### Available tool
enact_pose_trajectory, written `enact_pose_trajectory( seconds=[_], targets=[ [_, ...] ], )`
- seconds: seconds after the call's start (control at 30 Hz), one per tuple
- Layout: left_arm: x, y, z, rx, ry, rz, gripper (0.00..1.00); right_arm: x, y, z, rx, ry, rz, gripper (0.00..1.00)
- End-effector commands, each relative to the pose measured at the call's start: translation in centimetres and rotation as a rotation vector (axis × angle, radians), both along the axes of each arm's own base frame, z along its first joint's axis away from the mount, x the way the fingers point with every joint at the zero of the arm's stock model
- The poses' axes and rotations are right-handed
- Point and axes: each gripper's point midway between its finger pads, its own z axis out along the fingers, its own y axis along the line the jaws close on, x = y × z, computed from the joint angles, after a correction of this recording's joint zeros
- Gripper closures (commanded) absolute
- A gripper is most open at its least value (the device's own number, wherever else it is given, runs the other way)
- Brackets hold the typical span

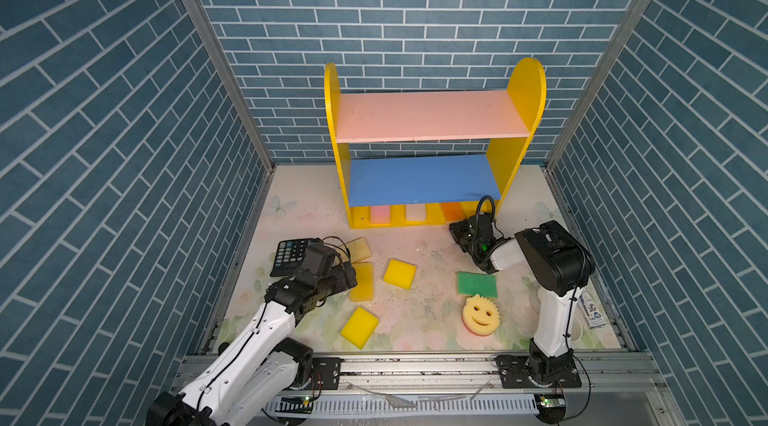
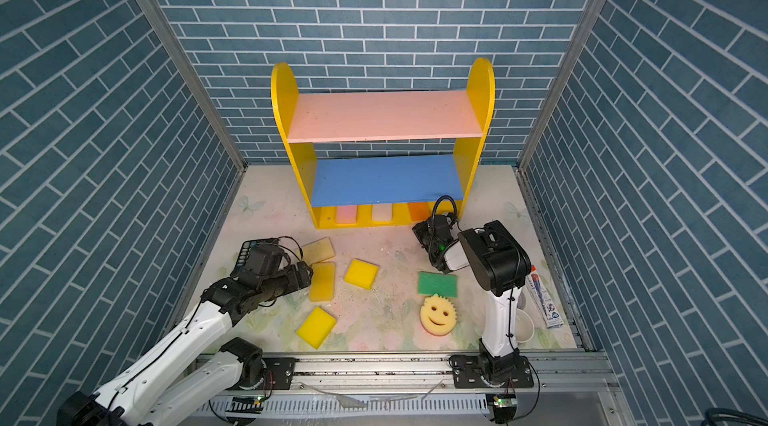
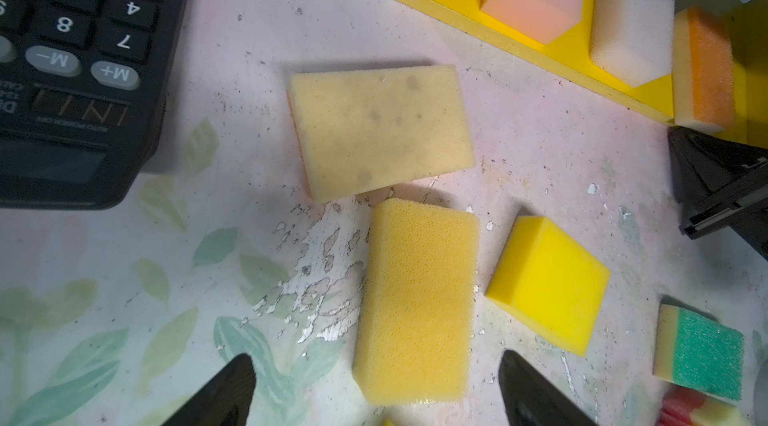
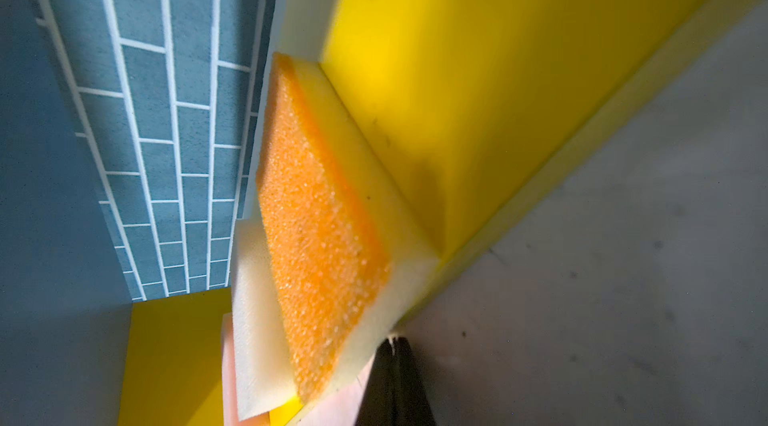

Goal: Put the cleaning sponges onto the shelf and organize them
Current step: 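Push the orange sponge under the shelf beside the beige sponge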

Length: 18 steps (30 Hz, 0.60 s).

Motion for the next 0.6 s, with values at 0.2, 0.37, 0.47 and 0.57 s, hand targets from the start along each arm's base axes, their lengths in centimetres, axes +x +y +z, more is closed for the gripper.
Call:
enact_pose_trajectory(
  seconds=[0.2, 0.37, 0.47, 0.57],
  targets=[
    [0.2, 0.0, 0.2, -0.007, -0.01, 0.001, 0.07, -5.4, -1.5, -7.3, -0.047, 0.174, 0.028, 1.0],
    [0.0, -0.1, -0.1, -0.015, -0.004, 0.005, 0.07, -5.5, -1.4, -8.4, -0.034, 0.18, 0.022, 1.0],
    [0.0, -0.1, -0.2, -0.018, -0.001, 0.006, 0.08, -5.5, -1.5, -8.9, -0.029, 0.184, 0.007, 1.0],
    [0.0, -0.1, -0.2, -0.017, -0.001, 0.008, 0.08, -5.2, -1.4, -8.9, -0.028, 0.178, 0.001, 1.0]
  ],
)
